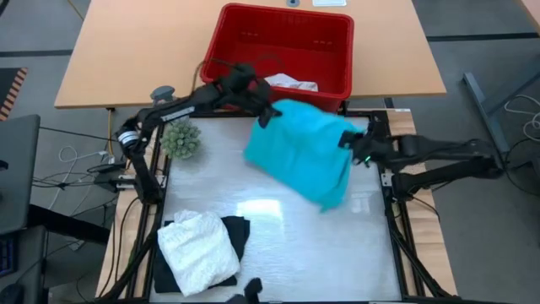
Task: Fold Laundry from Bin
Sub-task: Fold the blue shorts
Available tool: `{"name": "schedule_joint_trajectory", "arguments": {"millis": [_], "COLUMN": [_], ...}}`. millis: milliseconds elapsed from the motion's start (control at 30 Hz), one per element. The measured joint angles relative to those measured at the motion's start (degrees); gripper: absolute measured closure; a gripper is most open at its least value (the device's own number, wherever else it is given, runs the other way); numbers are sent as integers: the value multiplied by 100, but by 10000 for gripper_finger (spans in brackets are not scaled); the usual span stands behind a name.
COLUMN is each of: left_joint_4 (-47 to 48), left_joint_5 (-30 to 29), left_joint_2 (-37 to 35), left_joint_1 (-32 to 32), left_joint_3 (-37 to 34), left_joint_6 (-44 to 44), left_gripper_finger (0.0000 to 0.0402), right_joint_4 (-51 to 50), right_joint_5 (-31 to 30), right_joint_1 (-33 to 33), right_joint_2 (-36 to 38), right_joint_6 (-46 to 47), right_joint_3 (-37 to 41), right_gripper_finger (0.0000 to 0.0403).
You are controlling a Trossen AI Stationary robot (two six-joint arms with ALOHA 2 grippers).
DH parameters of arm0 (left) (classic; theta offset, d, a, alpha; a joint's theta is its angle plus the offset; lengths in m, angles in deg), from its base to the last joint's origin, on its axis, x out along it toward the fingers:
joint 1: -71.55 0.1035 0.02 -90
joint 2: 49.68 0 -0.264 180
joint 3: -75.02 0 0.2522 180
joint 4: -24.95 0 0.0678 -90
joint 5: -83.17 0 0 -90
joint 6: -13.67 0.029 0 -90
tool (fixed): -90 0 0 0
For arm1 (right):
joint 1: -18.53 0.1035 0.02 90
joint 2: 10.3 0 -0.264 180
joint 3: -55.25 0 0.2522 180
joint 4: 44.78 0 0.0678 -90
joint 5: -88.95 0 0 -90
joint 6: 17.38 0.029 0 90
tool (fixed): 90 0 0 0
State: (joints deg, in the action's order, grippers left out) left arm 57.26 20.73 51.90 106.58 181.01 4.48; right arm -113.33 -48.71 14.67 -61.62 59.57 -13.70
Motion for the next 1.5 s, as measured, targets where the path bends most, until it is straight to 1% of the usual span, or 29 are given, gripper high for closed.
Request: {"name": "schedule_joint_trajectory", "arguments": {"millis": [100,167,233,267,300,433,533,600,700,800,900,967,1033,1133,1200,1267,1367,1433,1500], "left_joint_4": [26,282,743,1022,1270,2151,2241,2089,1493,897,397,278,254,448,542,768,854,885,998], "left_joint_5": [-88,-97,-97,-95,-95,-136,-140,-107,-70,-88,-99,-100,-131,-90,-86,-100,-126,-197,-220], "left_joint_2": [-311,-550,-751,-838,-918,-1068,-1065,-1063,-1056,-1054,-1056,-1054,-1063,-1204,-1417,-1659,-1989,-2143,-2182], "left_joint_1": [134,177,185,182,153,-133,-443,-682,-1031,-1245,-1332,-1350,-1342,-1334,-1340,-1331,-1316,-1317,-1328], "left_joint_3": [0,0,0,-19,-85,-558,-1330,-1993,-2997,-3734,-4209,-4355,-4342,-4225,-4051,-3893,-3829,-3825,-3823], "left_joint_6": [259,518,719,783,876,1190,1149,973,612,193,-222,-546,-808,-842,-776,-524,-276,-371,-203], "left_gripper_finger": [402,402,401,401,401,401,401,401,401,401,401,401,401,401,401,401,401,400,392], "right_joint_4": [79,132,115,91,57,-219,-201,-217,-184,-166,-86,-62,-108,-66,-70,-114,-66,53,223], "right_joint_5": [-136,-38,241,383,513,1090,1558,1805,2171,2550,3053,3249,3390,3452,3444,3259,2676,2243,1968], "right_joint_1": [-26,98,319,440,577,1260,1735,2032,2406,2657,2803,2837,2871,2912,2944,2984,3062,3085,3031], "right_joint_2": [196,255,264,261,221,-273,-865,-1225,-1794,-2202,-2596,-2808,-2943,-3008,-2902,-2726,-2455,-2326,-2271], "right_joint_6": [-1037,-1543,-1622,-1515,-1258,419,1330,2020,2713,3098,3211,3214,3173,2942,2905,2870,2933,2933,2731], "right_joint_3": [-598,-935,-1059,-1057,-1007,-551,-183,-37,58,94,104,107,107,121,115,115,113,113,107], "right_gripper_finger": [384,384,384,384,384,384,384,384,384,384,382,362,330,275,236,198,154,138,132]}}
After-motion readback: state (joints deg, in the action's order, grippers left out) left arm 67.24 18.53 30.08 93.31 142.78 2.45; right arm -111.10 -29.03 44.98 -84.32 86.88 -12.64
